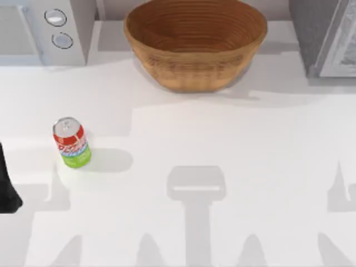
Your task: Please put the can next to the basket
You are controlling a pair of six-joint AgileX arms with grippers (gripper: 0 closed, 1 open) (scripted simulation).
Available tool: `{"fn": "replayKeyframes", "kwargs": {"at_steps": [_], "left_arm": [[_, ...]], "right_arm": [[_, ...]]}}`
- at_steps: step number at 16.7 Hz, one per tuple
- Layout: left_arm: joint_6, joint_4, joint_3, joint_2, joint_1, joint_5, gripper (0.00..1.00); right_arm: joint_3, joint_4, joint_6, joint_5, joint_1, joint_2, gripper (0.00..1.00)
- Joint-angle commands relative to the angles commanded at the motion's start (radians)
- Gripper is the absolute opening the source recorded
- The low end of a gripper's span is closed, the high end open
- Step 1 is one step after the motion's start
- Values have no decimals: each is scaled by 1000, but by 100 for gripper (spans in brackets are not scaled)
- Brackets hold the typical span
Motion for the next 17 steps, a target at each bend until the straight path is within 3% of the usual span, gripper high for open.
{"fn": "replayKeyframes", "kwargs": {"at_steps": [4,8,17], "left_arm": [[9,-18,17,28,-7,3,100],[59,-123,127,193,-41,8,100],[266,-588,646,902,-148,5,100]], "right_arm": [[0,0,0,0,0,0,100],[0,0,0,0,0,0,100],[0,0,0,0,0,0,100]]}}
